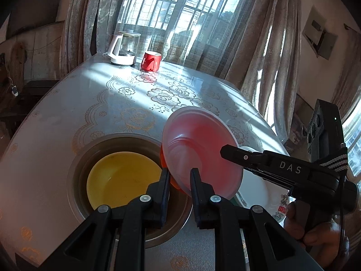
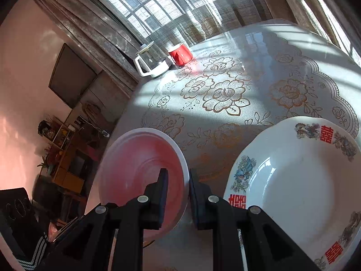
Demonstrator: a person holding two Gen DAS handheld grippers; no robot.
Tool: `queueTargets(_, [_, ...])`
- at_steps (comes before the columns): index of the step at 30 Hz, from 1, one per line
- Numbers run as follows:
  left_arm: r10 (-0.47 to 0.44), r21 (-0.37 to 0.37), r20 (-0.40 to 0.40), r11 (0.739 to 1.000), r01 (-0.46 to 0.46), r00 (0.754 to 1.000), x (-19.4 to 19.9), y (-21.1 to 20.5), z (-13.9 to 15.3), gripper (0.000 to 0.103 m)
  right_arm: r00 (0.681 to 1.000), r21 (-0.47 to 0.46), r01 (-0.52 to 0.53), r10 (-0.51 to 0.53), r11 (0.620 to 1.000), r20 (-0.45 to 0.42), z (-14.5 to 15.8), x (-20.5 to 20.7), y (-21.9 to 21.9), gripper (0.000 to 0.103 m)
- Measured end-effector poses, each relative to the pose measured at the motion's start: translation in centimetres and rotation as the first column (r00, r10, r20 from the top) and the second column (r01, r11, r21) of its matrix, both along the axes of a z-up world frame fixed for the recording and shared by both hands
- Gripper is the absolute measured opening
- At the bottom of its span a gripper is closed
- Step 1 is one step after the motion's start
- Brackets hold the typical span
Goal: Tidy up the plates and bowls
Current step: 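Carry the red bowl with the right gripper over the steel basin, then lower the red bowl into the basin onto the yellow bowl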
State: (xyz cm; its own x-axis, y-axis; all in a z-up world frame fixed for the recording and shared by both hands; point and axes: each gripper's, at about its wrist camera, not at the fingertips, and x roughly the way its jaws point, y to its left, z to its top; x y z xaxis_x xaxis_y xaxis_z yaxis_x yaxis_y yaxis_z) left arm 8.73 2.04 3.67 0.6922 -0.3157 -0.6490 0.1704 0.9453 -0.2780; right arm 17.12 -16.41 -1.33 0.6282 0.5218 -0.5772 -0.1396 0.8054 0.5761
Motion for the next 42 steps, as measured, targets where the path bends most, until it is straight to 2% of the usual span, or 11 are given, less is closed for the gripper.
queueTargets(11, [0.059, -0.043, 0.034, 0.997, -0.057, 0.998, -1.3, 4.1, 1.6, 0.018, 0.996, -0.006, -0.087, 0.087, 0.996, 0.033, 1.6, 0.1, 3.8, 0.018])
queueTargets(16, [0.097, -0.090, 0.015, 0.991, -0.095, 0.995, -1.1, 6.7, 1.6, 0.018, 0.990, -0.005, -0.134, 0.134, 0.991, 0.043, 2.1, 0.4, 5.8, 0.018])
queueTargets(22, [0.128, -0.102, -0.042, 0.986, -0.132, 0.991, -1.1, 8.1, -0.3, 0.018, 0.985, -0.012, -0.174, 0.175, 0.985, 0.005, 0.6, 0.7, 7.6, 0.018])
queueTargets(30, [0.130, -0.109, -0.098, 0.984, -0.140, 0.987, -1.2, 8.2, -2.3, 0.018, 0.982, -0.012, -0.181, 0.180, 0.983, -0.055, -1.7, 0.9, 7.9, 0.018])
queueTargets(42, [0.143, -0.061, -0.147, 0.986, -0.153, 0.979, -0.4, 7.8, -4.3, 0.018, 0.980, -0.036, -0.177, 0.173, 0.984, -0.094, -3.5, 1.1, 7.9, 0.018])
